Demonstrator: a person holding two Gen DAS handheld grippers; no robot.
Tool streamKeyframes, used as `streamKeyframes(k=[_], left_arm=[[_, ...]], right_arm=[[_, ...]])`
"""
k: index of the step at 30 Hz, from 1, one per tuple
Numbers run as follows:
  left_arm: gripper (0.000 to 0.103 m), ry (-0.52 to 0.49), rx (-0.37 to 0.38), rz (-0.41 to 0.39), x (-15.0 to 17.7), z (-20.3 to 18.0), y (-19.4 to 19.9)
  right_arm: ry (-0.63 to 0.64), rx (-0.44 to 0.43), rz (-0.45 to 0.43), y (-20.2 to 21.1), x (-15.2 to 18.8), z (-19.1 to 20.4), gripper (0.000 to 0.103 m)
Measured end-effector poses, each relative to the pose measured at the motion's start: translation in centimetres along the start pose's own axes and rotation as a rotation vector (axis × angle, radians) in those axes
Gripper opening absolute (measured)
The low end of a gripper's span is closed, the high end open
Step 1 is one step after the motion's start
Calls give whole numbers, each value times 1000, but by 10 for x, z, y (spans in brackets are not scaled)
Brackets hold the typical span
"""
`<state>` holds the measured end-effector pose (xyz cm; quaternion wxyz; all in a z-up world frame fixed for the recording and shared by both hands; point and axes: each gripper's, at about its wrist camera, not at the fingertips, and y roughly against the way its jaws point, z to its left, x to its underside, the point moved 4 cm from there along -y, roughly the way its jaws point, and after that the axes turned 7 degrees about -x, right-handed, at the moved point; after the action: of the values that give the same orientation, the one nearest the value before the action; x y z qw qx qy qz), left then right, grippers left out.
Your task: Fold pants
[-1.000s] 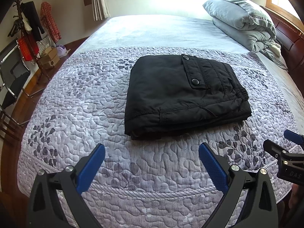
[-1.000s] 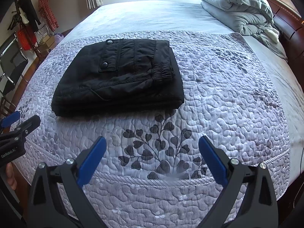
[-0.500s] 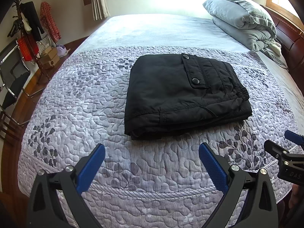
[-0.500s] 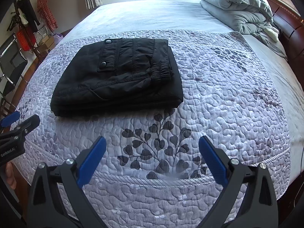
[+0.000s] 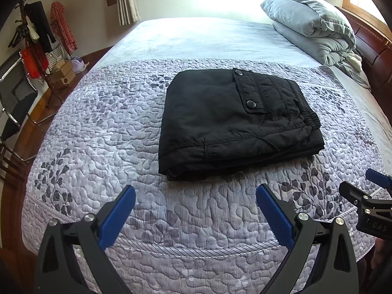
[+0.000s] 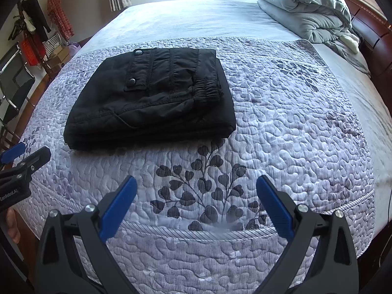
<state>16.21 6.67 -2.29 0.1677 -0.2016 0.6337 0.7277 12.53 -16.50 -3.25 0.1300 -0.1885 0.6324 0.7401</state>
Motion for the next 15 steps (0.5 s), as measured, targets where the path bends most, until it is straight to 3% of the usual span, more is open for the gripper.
streamKeyframes(k=[15], left_arm=[[99,17,9,-34,-4,0,2]], right_arm=[[-23,1,21,-7,3,-5,98]])
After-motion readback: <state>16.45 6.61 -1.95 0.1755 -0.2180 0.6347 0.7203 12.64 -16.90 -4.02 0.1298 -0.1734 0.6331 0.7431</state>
